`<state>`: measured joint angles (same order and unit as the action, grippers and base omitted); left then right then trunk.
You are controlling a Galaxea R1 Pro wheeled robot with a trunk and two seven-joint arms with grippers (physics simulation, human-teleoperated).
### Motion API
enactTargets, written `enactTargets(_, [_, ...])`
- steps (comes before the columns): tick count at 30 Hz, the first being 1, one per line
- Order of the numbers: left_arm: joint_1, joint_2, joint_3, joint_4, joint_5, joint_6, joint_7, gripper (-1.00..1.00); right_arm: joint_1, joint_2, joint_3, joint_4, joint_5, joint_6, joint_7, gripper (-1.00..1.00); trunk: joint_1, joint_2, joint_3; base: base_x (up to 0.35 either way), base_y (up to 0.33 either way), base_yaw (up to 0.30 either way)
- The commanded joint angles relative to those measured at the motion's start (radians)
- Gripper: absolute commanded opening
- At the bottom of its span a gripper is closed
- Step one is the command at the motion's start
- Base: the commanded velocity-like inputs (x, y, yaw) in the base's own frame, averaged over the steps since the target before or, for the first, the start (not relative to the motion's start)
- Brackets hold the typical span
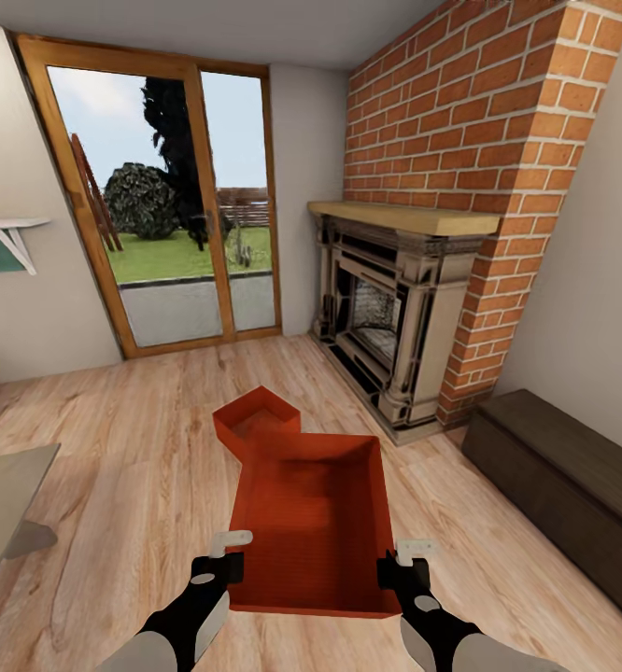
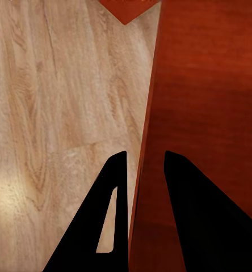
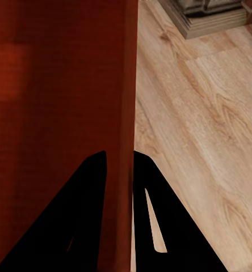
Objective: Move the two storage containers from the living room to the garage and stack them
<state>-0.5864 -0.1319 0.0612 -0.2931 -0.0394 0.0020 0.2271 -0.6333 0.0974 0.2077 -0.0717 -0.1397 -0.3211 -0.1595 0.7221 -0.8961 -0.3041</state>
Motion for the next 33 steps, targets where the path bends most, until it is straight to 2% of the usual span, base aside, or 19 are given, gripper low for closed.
enactTargets(1, [-0.001,0.004,0.025,0.000,-0.011,0.001,0.008,-1.00,-0.001,-0.002,-0.031,0.000,-0.020,-0.009,-0.006,-1.00,0.000,-0.001,0.000,0.000,0.000,0.077])
enactTargets(10, [-0.001,0.005,0.025,0.000,-0.011,0.001,0.008,-1.00,-0.001,-0.002,-0.031,0.000,-0.020,-0.009,-0.006,-1.00,0.000,-0.001,0.015,0.000,0.000,0.075])
enactTargets(33, [0.000,0.005,0.025,0.000,-0.011,0.001,0.008,-1.00,-0.001,-0.002,-0.031,0.000,-0.020,-0.010,-0.006,-1.00,0.000,-0.001,0.052,0.000,0.000,0.003])
